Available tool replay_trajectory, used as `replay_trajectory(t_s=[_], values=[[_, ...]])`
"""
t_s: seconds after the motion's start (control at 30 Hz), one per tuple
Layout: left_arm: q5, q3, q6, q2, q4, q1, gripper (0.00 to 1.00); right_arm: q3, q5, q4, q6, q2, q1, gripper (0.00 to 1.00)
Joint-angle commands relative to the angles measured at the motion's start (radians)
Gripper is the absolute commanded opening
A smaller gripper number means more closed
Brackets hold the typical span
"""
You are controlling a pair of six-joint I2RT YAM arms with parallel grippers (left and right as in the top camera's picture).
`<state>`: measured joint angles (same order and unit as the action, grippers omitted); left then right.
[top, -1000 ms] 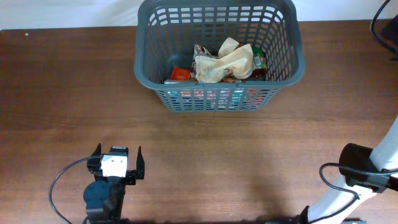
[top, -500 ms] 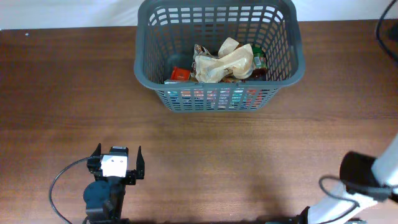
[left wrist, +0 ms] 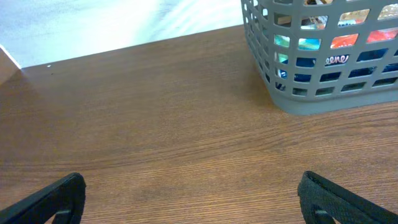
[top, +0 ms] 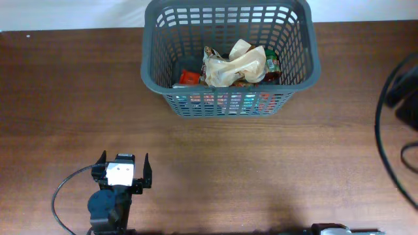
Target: Pack container
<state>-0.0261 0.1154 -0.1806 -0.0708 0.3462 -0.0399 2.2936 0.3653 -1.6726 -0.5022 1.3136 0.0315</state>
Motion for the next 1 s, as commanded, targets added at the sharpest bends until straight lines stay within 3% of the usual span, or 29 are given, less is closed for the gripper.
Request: replay_trajectory(t_s=[0.0,0.17,0.37,0.73,0.97], values=[[0.007,-0.010,-0.019,0.008,-0.006,-0.004,0.99,-0.093,0.006,0.009,-0.012,-0.099,-0.010,0.99],[0.007,-0.010,-0.019,0.008,-0.006,-0.004,0.99,-0.231,0.005,0.008,-0.012,-0.225,-0.010,0.99],[0.007,-0.010,-0.019,0.008,-0.006,-0.004,0.99,-0.544,0.033,0.094,-0.012,-0.411,-0.010,0.99],[0.007,-0.010,-0.019,0.008,-0.006,-0.004,0.99,-1.254,-0.035,0.735,0.001,-0.791,-0.011,0.99],[0.007,-0.010,-0.019,0.008,-0.006,-0.004,0.99,-1.500,-0.185,1.006,0.270,-0.906,-0.011,0.99]])
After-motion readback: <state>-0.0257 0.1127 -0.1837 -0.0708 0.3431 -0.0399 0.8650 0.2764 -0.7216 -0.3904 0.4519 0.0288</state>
